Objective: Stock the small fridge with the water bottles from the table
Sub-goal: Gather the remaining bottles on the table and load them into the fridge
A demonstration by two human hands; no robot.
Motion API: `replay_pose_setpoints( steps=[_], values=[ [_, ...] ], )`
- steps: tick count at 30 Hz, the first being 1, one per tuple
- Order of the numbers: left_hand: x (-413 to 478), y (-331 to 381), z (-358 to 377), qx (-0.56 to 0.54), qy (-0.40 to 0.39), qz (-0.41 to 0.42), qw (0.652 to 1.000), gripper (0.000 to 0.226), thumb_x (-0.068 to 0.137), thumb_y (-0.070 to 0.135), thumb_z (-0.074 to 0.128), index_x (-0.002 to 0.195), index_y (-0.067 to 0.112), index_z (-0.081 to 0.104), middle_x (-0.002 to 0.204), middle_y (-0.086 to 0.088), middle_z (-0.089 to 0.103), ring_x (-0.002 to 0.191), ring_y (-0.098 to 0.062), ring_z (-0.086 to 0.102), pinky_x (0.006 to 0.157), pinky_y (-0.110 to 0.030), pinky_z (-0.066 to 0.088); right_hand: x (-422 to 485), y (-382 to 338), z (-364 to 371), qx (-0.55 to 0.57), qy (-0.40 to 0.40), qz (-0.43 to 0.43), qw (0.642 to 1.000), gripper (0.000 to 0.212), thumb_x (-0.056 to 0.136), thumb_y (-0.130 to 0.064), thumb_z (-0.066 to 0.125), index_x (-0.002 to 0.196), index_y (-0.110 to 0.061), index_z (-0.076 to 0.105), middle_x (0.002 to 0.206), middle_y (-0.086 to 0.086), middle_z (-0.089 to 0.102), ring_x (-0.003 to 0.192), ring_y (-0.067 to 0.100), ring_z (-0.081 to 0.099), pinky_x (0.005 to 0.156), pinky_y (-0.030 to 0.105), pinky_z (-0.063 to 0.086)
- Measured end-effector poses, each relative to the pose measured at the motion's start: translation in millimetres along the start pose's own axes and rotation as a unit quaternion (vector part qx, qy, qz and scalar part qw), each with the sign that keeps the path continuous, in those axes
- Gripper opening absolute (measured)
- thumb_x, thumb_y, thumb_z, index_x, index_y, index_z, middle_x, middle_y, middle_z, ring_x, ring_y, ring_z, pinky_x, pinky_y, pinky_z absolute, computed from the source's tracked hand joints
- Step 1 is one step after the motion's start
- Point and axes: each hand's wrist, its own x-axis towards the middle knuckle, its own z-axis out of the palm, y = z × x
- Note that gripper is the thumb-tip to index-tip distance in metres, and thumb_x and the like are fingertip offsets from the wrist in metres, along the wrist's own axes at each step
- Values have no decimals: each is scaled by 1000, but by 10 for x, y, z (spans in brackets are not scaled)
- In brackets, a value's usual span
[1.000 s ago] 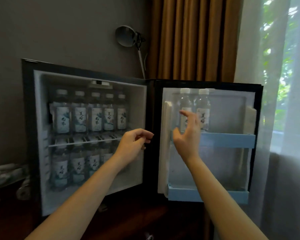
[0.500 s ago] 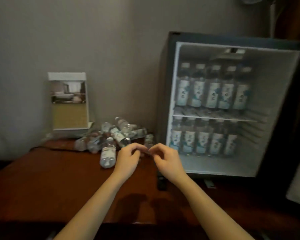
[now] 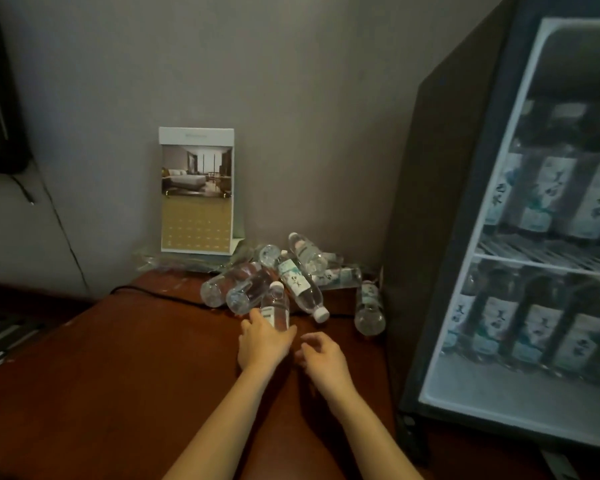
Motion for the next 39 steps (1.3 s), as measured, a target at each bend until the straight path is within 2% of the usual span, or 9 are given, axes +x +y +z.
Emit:
replay_pose_setpoints(
  steps=[5,7,10,17,24,28,31,34,39],
  values=[
    [165,-116,-24,-24,6,0,1000,62,74,42,68,126,20,42,120,-7,57,110,-30,56,85,-33,42,257,-5,179,65,-22,15,998,27,94,-26,50,120,-18,53,114,7,63,104,19,61,94,37,50],
    [179,-163,-64,-178,-19,-41,983,51,77,35,69,121,18,49,109,-5,61,96,-25,60,78,-32,48,248,-64,141,146,-46,24,988,27,97,-26,46,123,-22,46,115,7,62,97,13,60,85,26,50],
    [122,-173,-74,-449,-97,-97,883,23,87,20,61,108,11,56,92,-8,64,78,-19,61,63,-31,48,172,-66,46,207,-67,25,976,40,99,-24,41,139,-18,35,125,9,58,104,15,59,84,21,47],
    [-82,-60,-114,-567,-309,-1,764,34,91,26,43,110,3,61,82,-11,67,63,-15,61,49,-21,48,43,-86,-68,344,-116,-29,931,41,93,-29,45,131,-14,51,122,9,65,112,23,61,97,37,48],
    [-116,-56,-58,-370,-199,174,891,36,97,33,40,102,11,68,90,-9,74,79,-22,70,65,-30,57,-16,-96,-220,374,-138,-80,914,44,87,-29,52,130,-26,48,123,11,63,111,31,62,93,49,50],
    [-47,-105,4,-279,-96,238,926,41,95,39,38,100,12,69,93,-7,72,88,-20,69,79,-35,55,13,-65,-220,294,-98,-129,942,61,85,-16,62,135,-41,37,126,1,60,110,15,63,92,36,53],
    [-61,-78,-16,-337,-178,206,901,41,82,50,49,103,20,67,100,-4,72,96,-19,67,84,-35,53,30,-42,-187,188,-70,-171,965,88,80,-8,70,138,-49,19,124,-12,51,106,-2,58,86,17,51],
    [-56,-58,-21,-388,-224,184,875,30,77,29,65,105,22,64,102,-1,72,96,-18,68,80,-30,54,60,-14,-169,81,-49,-174,980,98,73,-14,77,130,-60,12,129,1,40,107,-4,43,87,3,39],
    [-8,-111,-15,-398,-247,157,869,29,86,21,59,116,21,58,111,-5,68,101,-22,67,86,-38,54,45,-25,-360,171,-137,-153,964,82,80,2,66,127,-53,29,110,-33,54,102,-5,59,87,21,52]
  ],
)
